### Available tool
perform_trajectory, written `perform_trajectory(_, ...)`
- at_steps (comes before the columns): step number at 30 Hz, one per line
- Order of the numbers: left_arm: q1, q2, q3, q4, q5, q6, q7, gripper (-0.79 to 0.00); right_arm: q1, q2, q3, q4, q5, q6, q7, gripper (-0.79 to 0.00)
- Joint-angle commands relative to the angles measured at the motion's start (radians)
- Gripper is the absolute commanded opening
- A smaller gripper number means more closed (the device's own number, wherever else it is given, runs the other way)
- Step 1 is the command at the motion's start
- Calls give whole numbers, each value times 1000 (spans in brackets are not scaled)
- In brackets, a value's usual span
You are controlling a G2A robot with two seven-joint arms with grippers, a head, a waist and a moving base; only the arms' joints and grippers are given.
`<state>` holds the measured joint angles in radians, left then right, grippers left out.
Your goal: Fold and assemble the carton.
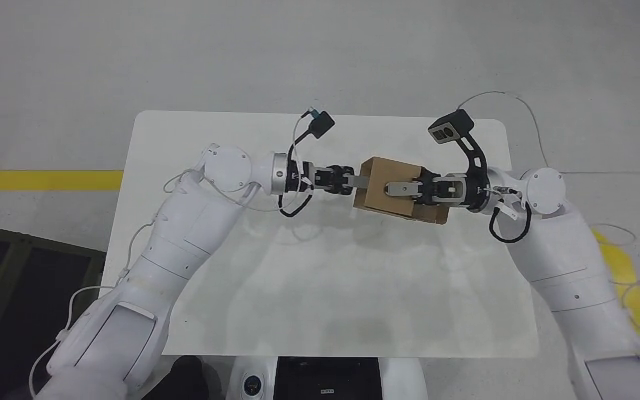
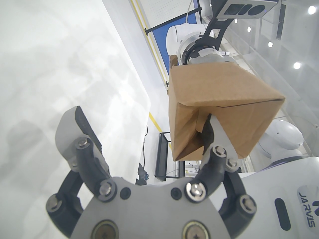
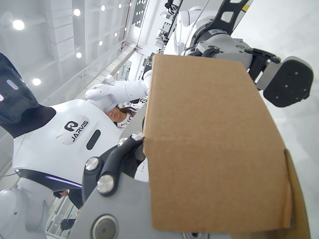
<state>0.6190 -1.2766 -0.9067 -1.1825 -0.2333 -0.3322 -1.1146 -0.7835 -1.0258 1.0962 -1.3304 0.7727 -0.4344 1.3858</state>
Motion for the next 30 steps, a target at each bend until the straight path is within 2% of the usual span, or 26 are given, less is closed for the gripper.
perform_trajectory(1,-1,-1,1,-1,-1,0,1,0,1,-1,0,1,-1,2,1,-785)
perform_trajectory(19,-6,-6,0,30,-28,-7,-2,0,6,-8,-4,20,24,18,18,-785)
perform_trajectory(30,3,-6,-13,73,-110,-66,-66,0,5,-16,-3,25,50,35,35,-785)
